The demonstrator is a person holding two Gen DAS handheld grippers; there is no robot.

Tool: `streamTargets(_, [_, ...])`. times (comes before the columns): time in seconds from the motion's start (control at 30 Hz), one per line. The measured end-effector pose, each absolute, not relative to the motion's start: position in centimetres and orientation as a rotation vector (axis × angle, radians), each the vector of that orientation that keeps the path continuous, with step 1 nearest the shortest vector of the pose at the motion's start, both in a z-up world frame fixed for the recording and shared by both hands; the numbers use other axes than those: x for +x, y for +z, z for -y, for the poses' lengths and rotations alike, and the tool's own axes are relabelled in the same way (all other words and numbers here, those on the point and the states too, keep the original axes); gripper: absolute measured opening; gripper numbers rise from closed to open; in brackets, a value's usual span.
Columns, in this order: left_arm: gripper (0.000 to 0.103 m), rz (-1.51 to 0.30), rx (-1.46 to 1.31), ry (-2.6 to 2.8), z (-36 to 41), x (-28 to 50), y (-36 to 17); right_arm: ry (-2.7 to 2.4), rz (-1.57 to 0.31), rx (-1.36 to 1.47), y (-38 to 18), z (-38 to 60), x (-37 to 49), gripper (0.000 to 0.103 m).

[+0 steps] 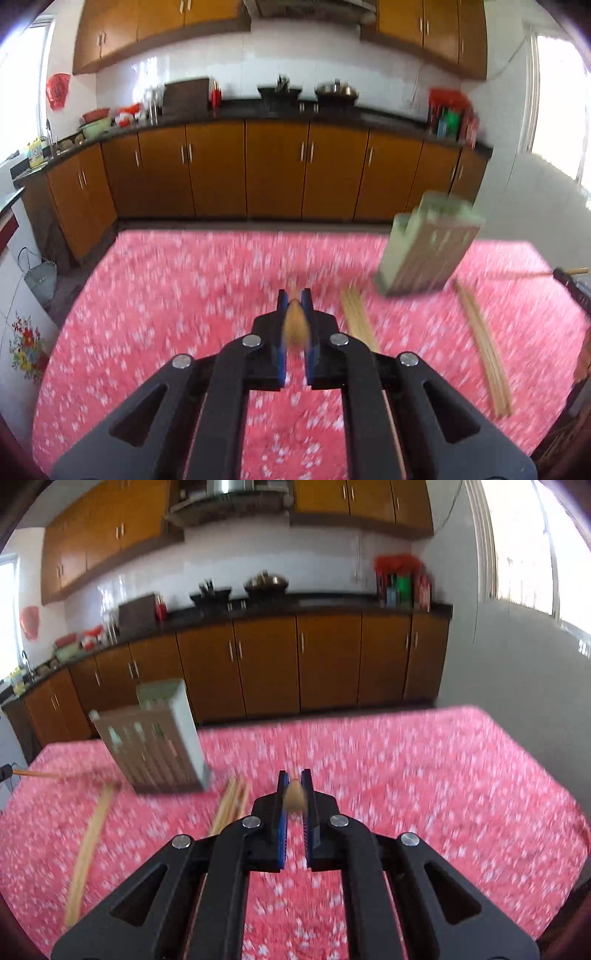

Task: Organize utensils
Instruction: 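Lift the held chopsticks with both tools and carry them toward the beige holder, then lower both held chopsticks tip-first into the beige perforated holder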

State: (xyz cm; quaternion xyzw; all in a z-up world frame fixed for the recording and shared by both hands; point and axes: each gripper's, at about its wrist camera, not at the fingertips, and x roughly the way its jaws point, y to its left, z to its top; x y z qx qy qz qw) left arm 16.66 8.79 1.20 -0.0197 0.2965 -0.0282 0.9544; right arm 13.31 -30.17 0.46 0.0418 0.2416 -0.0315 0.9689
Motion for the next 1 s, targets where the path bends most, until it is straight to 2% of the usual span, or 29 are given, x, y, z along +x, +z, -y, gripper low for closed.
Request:
streamTargets(0.27, [0.009, -0.528, -0.055, -0.025, -8.6, 17.8, 5.3, -0.062, -0.436, 0.088, 3.2, 30.1, 14.4, 0.007])
streamTargets(0.5, [0.008, -0.378, -0.111, -0.098, -6.6, 17.9, 11.8, 0.034, -0.206, 0.2, 12.2, 29.1, 14.5, 0.007])
streamTargets(0.63, [0.008, -0.321, -0.146, -0.196, -4.2, 18.2, 14.7, 0.12, -0.145, 0.234, 14.7, 27.4, 15.1, 0.007])
streamTargets(0.8, [0.009, -0.339, -0.121, -0.266, -0.7, 19.4, 14.1, 0.176, -0.198, 0.188, 13.3, 24.7, 17.1, 0.007])
streamTargets(1.0, [0.008, -0.423, -0.103, -0.296, 2.2, 22.7, 10.5, 0.165, -0.311, 0.175, 10.0, 23.9, 20.3, 0.007])
